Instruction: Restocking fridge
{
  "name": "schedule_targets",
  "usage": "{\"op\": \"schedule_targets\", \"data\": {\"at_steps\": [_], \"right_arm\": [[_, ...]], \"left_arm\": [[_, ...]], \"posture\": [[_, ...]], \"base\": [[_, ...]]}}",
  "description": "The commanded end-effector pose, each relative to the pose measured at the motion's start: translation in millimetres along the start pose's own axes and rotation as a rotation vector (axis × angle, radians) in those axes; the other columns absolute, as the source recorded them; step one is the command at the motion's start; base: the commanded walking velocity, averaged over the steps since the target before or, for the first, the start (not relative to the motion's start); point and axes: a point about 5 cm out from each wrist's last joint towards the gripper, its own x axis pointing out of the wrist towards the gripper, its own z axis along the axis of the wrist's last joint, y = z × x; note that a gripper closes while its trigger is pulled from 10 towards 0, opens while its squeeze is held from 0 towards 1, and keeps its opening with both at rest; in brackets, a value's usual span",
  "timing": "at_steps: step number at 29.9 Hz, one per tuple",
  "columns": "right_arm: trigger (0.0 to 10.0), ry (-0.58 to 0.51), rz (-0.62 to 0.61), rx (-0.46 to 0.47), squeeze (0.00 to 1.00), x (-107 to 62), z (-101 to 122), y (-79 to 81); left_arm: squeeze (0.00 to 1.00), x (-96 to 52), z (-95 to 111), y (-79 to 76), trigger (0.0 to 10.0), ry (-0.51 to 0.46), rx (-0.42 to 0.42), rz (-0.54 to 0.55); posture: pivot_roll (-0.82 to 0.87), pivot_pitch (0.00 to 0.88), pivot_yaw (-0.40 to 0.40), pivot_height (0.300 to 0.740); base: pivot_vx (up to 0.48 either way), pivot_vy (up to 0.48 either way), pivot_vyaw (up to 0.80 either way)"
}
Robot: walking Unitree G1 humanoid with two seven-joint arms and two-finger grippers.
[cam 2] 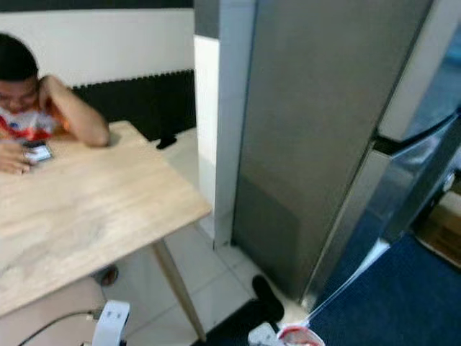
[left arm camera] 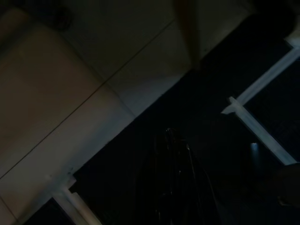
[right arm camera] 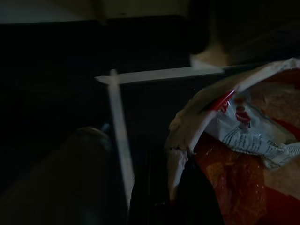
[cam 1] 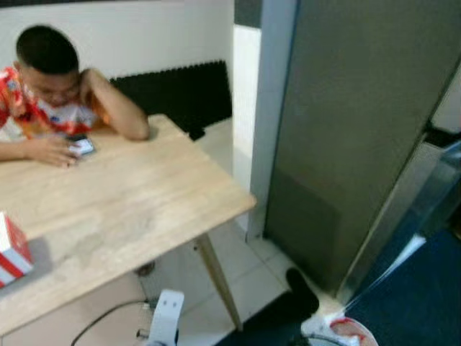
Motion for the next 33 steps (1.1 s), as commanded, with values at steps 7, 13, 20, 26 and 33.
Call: {"op": "schedule_targets", "data": {"at_steps": [7,13,20,26,33], "right_arm": [[10.0,-0.028,0.002,0.005,0.00,0.2,8,1.0],[10.0,-0.029,0.002,0.004,0.00,0.3,9,0.8],[10.0,-0.029,0.000,0.001,0.00,0.3,9,0.4],[10.0,-0.029,0.001,0.000,0.00,0.3,10,0.4],[10.0,-0.029,0.002,-0.002,0.00,0.3,9,0.2]], "left_arm": [[0.00,-0.9,-4,-1.0,10.0,0.008,-0.001,0.000],[0.00,0.0,0,-1.4,10.0,-0.004,-0.005,-0.003],[0.00,1.4,5,-3.3,10.0,-0.023,-0.008,-0.010],[0.00,1.7,7,-3.4,10.0,-0.031,-0.010,-0.012],[0.00,2.1,11,-2.2,10.0,-0.049,-0.009,-0.015]], "posture": [[0.02,0.000,-0.036,0.740],[0.02,0.000,-0.036,0.740],[0.02,0.000,-0.038,0.740],[0.02,0.000,-0.038,0.740],[0.02,0.000,-0.038,0.740]], "base": [[0.000,-0.324,0.00],[0.000,-0.316,0.00],[0.000,-0.318,0.00],[0.000,-0.316,0.00],[0.000,-0.318,0.00]]}}
